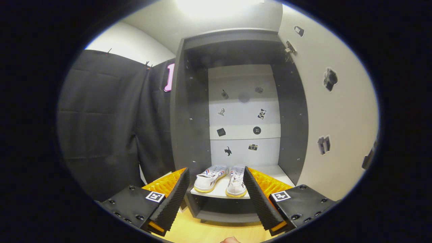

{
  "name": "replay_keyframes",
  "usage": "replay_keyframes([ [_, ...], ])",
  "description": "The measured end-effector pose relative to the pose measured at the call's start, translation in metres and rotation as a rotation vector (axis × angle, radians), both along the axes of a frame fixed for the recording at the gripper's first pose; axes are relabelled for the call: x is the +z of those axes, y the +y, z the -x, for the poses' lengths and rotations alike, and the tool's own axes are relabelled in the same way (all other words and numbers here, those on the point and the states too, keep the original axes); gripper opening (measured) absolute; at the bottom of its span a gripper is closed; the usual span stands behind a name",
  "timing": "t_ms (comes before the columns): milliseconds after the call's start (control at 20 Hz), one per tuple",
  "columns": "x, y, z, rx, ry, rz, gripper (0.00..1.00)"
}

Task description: Open the shoe cabinet door, grab the shoes and put them into the shoe cabinet, then close the shoe cabinet door.

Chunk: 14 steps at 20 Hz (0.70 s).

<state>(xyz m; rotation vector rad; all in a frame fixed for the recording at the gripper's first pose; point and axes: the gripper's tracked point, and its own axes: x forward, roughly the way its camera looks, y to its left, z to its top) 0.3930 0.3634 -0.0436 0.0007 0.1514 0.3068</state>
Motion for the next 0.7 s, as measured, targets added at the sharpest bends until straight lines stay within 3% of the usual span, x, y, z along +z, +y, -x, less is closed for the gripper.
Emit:
replay_keyframes([
  [700,0.07,-0.045,0.189,0.191,-0.048,-0.027,0.98],
])
